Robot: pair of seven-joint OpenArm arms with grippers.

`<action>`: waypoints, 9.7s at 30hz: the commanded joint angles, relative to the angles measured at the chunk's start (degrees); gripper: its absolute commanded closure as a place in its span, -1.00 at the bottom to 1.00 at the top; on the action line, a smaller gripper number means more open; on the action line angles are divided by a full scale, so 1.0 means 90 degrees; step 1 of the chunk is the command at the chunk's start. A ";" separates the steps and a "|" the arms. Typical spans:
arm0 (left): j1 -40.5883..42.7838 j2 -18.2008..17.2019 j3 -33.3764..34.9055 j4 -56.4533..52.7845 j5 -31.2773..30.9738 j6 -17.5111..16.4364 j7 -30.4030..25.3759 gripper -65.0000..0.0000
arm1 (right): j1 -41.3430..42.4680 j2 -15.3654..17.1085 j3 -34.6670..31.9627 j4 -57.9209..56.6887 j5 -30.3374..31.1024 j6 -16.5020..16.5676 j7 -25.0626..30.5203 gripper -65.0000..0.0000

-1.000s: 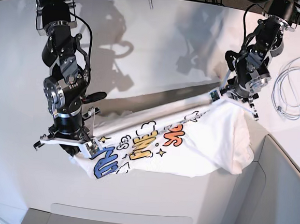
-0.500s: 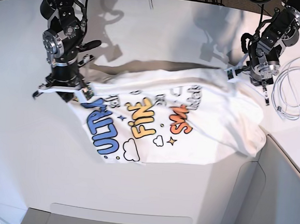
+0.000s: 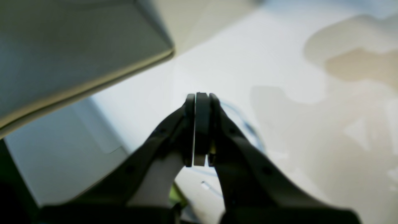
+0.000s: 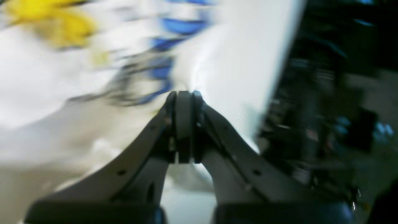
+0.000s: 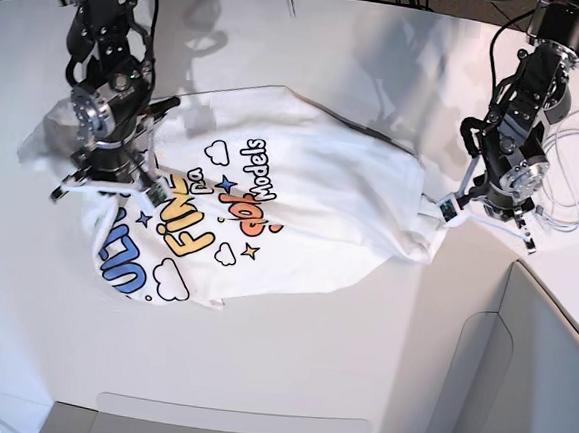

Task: Layout the t-shirt on the table in an organized manner, then fold the t-shirt properly
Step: 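Lay the stretched shirt flat on the table and open both grippers, then raise both grippers away from the spread shirt, then reach the left gripper to the bunched shirt fabric near the print, then grasp the bunched fabric with the left gripper and pull it toward the hem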

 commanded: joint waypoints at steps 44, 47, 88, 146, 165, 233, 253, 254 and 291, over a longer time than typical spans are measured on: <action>0.1095 0.2038 -0.0050 0.0881 0.0072 0.0011 0.0294 0.38 | -0.1896 0.0679 0.5176 0.0107 0.3224 -0.0010 -0.0082 0.56; 0.1095 0.2038 -0.0050 0.0881 0.0072 0.0011 0.0294 0.38 | -0.1974 0.0630 0.5030 -0.0196 0.3761 -0.0010 -0.0063 0.87; 0.0909 0.3220 -0.2648 0.0832 0.0033 0.0011 0.0363 0.65 | -0.2834 0.0620 0.3301 -0.0821 0.3360 -0.0010 0.0260 1.00; -0.0331 0.4832 -0.6252 -0.2547 -0.5164 0.0011 0.0915 0.37 | -0.2814 0.0474 0.3291 -0.0821 0.3400 -0.0010 0.0289 1.00; -0.1162 0.4842 -0.4465 -0.2498 -0.4353 0.0011 0.0915 1.00 | -0.2844 0.0474 0.3281 -0.0831 0.3370 -0.0010 0.0269 1.00; -0.3066 0.4597 0.1064 -0.4657 -0.7293 0.2546 -0.4511 0.18 | -0.2717 0.0249 0.3281 -0.0850 0.3351 -0.0010 -0.0112 1.00; -0.0790 0.2380 0.0468 -0.2498 -0.7899 0.2594 -0.3212 0.57 | -0.2648 0.0259 0.3281 -0.0841 0.3370 -0.0010 -0.0102 1.00; -0.0790 0.2468 0.0478 -0.2625 -0.7879 0.2594 -0.3212 0.57 | -0.2648 0.0259 0.3281 -0.0841 0.3370 -0.0010 -0.0102 1.00; -0.1328 0.3992 0.0507 -0.3729 -0.6971 0.2546 -0.2714 0.50 | -0.2687 0.0249 0.3281 -0.0841 0.3390 -0.0010 -0.0102 1.00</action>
